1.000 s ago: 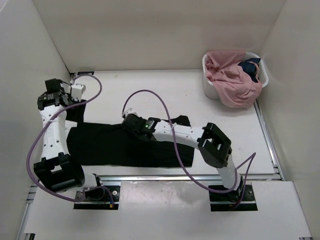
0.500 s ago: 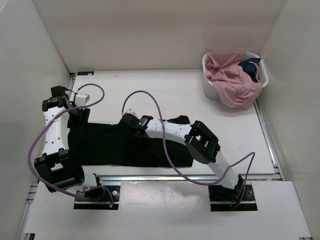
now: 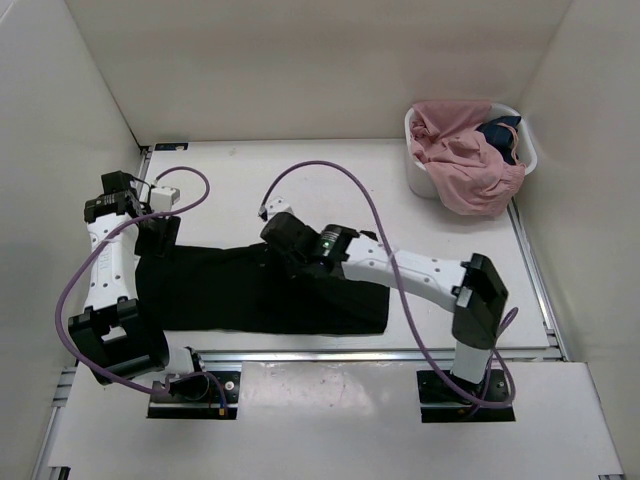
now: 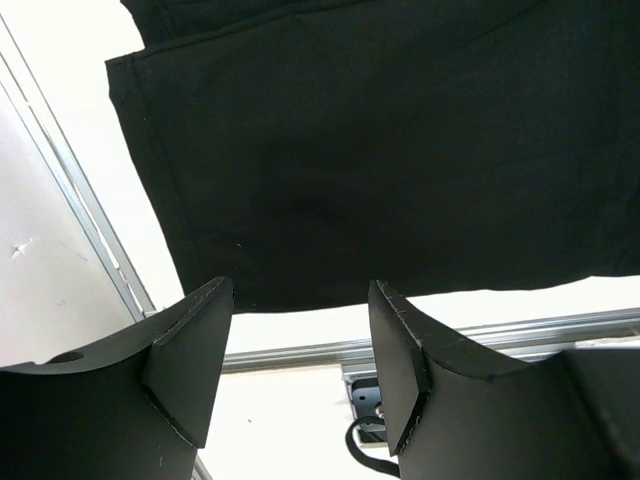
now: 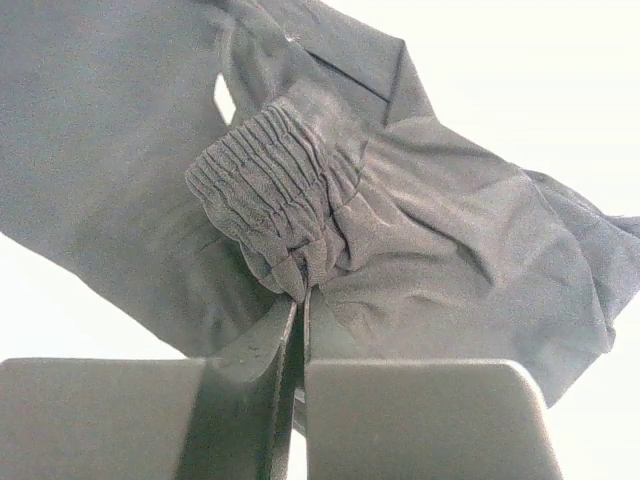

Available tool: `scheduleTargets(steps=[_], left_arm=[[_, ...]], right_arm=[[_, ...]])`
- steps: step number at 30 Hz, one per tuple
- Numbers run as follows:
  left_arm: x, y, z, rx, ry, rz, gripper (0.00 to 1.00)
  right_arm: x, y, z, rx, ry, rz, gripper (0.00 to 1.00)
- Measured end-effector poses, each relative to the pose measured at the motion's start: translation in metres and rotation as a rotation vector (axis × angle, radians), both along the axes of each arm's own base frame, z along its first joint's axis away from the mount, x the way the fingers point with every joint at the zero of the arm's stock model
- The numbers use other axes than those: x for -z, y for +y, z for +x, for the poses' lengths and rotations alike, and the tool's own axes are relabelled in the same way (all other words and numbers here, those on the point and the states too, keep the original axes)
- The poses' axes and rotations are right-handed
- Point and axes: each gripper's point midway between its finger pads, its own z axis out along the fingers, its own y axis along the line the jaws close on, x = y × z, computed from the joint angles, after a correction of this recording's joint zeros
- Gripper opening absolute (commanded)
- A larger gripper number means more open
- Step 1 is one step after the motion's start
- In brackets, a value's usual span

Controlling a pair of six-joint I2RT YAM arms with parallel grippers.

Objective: Fold and stack the trousers
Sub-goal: Fold the trousers

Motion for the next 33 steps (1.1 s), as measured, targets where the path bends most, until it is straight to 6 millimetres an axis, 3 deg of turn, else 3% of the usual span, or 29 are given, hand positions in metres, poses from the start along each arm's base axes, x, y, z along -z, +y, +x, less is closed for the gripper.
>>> scheduleTargets(steps=[2,4,6,9,10,11,13,15,19,21,23,25,28,30,31,33], left_arm=[[0.000,0.000,0.001,0.002,-0.002,0.001,0.68],[0.000,0.000,0.001,0.002,-0.001,0.001,0.68],[0.000,0.000,0.001,0.002,0.000,0.001,0.68],[0.001,0.000,0.000,0.002,0.001,0.001,0.68],[0.002,0.000,0.000,0.003,0.002,0.000,0.68],[0.003,0.000,0.000,0.003,0.005,0.000,0.68],[0.004,0.000,-0.001,0.004,0.009,-0.001,0.69],[0.007,0.000,-0.002,0.006,0.015,-0.001,0.69],[0.012,0.000,-0.005,0.008,0.025,0.000,0.70],[0.014,0.001,-0.004,0.007,0.026,0.005,0.70],[0.015,0.002,-0.005,0.003,0.029,0.013,0.70],[0.015,0.004,-0.004,0.000,0.026,0.021,0.70],[0.015,0.006,-0.001,-0.002,0.016,0.029,0.70],[0.016,0.006,0.000,-0.004,0.016,0.029,0.70],[0.016,0.006,0.000,-0.005,0.019,0.028,0.70],[0.019,0.007,0.000,-0.007,0.028,0.027,0.70]], right_arm=[[-0.016,-0.002,-0.011,-0.029,-0.011,0.046,0.00],[-0.013,-0.001,-0.020,-0.058,0.008,0.055,0.00],[0.006,0.007,-0.030,-0.092,0.042,0.031,0.00],[0.052,0.018,-0.041,-0.135,0.108,-0.040,0.03],[0.068,0.020,-0.045,-0.148,0.132,-0.069,0.10],[0.084,0.022,-0.050,-0.165,0.162,-0.096,0.34],[0.107,0.023,-0.059,-0.194,0.219,-0.138,0.55],[0.117,0.022,-0.065,-0.221,0.253,-0.167,0.76],[0.102,0.023,-0.064,-0.228,0.240,-0.149,0.92],[0.080,0.021,-0.060,-0.200,0.211,-0.109,0.99],[0.045,0.016,-0.054,-0.149,0.168,-0.023,0.99],[0.005,-0.003,-0.045,-0.072,0.130,0.100,0.99],[-0.034,-0.057,-0.019,0.121,0.111,0.269,0.99],[-0.028,-0.101,0.003,0.276,0.121,0.338,0.99],[-0.016,-0.121,0.010,0.340,0.138,0.344,0.99],[0.028,-0.166,0.020,0.484,0.213,0.329,0.99]])
